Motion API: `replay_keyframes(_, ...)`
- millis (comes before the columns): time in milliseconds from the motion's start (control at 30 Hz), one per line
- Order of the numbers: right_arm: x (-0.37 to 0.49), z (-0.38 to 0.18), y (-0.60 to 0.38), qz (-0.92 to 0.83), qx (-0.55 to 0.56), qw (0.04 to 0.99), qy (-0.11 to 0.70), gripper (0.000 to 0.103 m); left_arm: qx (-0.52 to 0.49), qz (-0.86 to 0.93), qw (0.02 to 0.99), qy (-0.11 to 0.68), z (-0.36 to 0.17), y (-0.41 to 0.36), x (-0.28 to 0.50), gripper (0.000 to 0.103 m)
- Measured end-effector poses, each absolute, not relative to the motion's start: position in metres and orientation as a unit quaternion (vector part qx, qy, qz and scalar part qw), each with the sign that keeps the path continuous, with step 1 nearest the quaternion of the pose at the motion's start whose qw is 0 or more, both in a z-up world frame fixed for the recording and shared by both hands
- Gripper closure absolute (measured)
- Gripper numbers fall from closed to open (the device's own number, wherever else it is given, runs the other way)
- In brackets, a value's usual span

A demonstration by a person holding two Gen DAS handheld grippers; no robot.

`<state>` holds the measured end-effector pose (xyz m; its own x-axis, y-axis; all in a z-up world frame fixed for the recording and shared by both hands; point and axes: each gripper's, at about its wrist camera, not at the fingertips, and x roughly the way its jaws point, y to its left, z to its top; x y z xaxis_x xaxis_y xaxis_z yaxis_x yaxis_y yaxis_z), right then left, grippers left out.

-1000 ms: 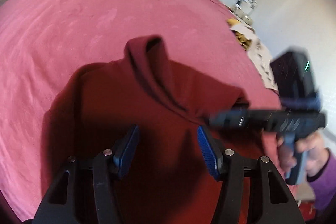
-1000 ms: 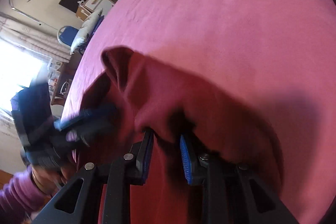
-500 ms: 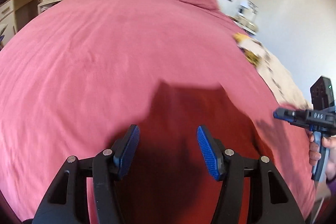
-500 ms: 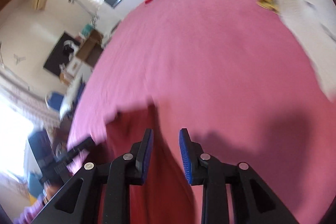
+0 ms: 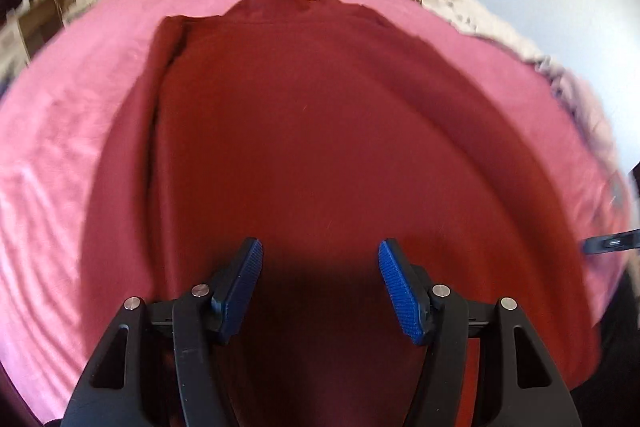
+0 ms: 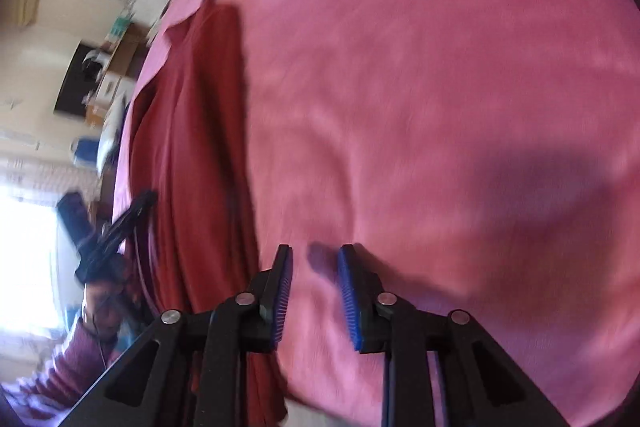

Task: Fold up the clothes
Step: 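Lower the garment onto the bed and open both grippers, then smooth the laid-out garment flat with both tools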

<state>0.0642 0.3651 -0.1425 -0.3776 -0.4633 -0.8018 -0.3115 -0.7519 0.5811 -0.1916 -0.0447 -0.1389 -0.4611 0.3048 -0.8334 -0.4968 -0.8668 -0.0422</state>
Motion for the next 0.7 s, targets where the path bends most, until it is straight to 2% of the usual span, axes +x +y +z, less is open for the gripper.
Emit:
replay_keyframes(100, 0.065, -0.143, 0.343, -0.743, 0.584, 0.069, -0.320, 0.089, -0.438, 0.851, 0.220, 0.189, -0.141, -0.042, -0.177, 0.040)
replay_keyframes(367, 0.057, -0.149, 0.326, -0.738, 0.576, 0.116, -0.331, 0.088, -0.423, 0.849, 0.235, 0.214, -0.138, -0.079, -0.158, 0.039)
replay_keyframes(467, 0.064, -0.151, 0.328, -0.740, 0.568, 0.120, -0.341, 0.087, -0.426, 0.854, 0.234, 0.183, -0.141, -0.100, -0.155, 0.038)
replay_keyframes(500, 0.065, -0.152, 0.328, -0.740, 0.564, 0.120, -0.346, 0.087, -0.431, 0.858, 0.230, 0.162, -0.143, -0.106, -0.157, 0.032)
replay_keyframes(533, 0.065, -0.152, 0.329, -0.741, 0.560, 0.120, -0.351, 0.087, -0.436, 0.861, 0.224, 0.136, -0.145, -0.112, -0.159, 0.019)
replay_keyframes(600, 0.062, -0.149, 0.326, -0.744, 0.560, 0.111, -0.349, 0.103, -0.445, 0.866, 0.212, 0.079, -0.150, -0.126, -0.164, 0.017)
replay_keyframes(700, 0.055, -0.144, 0.319, -0.750, 0.556, 0.088, -0.346, 0.103, -0.437, 0.872, 0.201, 0.090, -0.150, -0.121, -0.162, 0.017)
